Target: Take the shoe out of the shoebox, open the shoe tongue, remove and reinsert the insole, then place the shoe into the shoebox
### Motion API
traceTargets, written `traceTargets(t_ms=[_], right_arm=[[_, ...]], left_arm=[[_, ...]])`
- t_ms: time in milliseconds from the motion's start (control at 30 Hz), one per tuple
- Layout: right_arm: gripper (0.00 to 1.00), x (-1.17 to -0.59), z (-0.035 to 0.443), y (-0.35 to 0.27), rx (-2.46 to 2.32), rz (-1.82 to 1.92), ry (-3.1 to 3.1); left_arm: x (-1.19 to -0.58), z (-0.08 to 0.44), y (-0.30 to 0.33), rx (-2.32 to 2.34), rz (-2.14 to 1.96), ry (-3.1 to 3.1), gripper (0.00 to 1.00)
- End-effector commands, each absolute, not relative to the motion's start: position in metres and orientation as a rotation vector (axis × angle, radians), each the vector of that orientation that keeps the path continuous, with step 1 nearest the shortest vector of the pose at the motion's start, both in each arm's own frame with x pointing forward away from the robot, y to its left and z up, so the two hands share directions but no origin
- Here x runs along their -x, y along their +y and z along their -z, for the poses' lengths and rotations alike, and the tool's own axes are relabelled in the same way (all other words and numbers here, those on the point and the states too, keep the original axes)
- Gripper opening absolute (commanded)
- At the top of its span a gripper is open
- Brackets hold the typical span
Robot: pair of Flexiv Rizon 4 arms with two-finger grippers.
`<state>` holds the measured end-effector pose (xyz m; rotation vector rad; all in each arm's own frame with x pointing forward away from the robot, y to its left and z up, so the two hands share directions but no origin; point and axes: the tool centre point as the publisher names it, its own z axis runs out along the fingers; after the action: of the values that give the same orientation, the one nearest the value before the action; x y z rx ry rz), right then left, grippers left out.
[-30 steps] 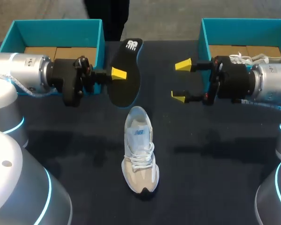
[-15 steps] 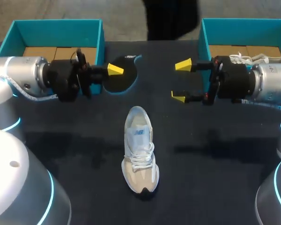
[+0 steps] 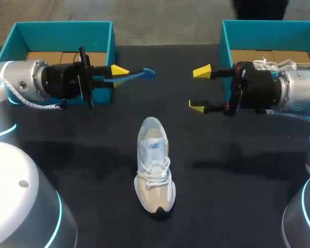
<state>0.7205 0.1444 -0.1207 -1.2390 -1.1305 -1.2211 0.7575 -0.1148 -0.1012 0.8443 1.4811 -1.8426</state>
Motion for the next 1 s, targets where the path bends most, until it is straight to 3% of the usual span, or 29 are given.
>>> traceTargets(t_ms=[33, 467, 633, 1000], right_arm=[[1.00, -0.721, 0.121, 0.146, 1.240, 1.221, -1.131], [1.00, -0.721, 0.121, 0.146, 1.240, 1.221, -1.131], [1.00, -0.721, 0.121, 0.146, 1.240, 1.221, -1.131], [1.00, -0.721, 0.121, 0.146, 1.240, 1.221, -1.131]], left_arm=[[-0.766, 0.102, -0.116, -0.749, 1.940, 1.548, 0.00], [-0.766, 0.082, -0.118, -0.532, 2.225, 1.734, 0.00], [-0.749, 0.080, -0.125, -0.843, 2.122, 1.769, 0.00], [-0.749, 0.080, -0.125, -0.843, 2.122, 1.769, 0.00]])
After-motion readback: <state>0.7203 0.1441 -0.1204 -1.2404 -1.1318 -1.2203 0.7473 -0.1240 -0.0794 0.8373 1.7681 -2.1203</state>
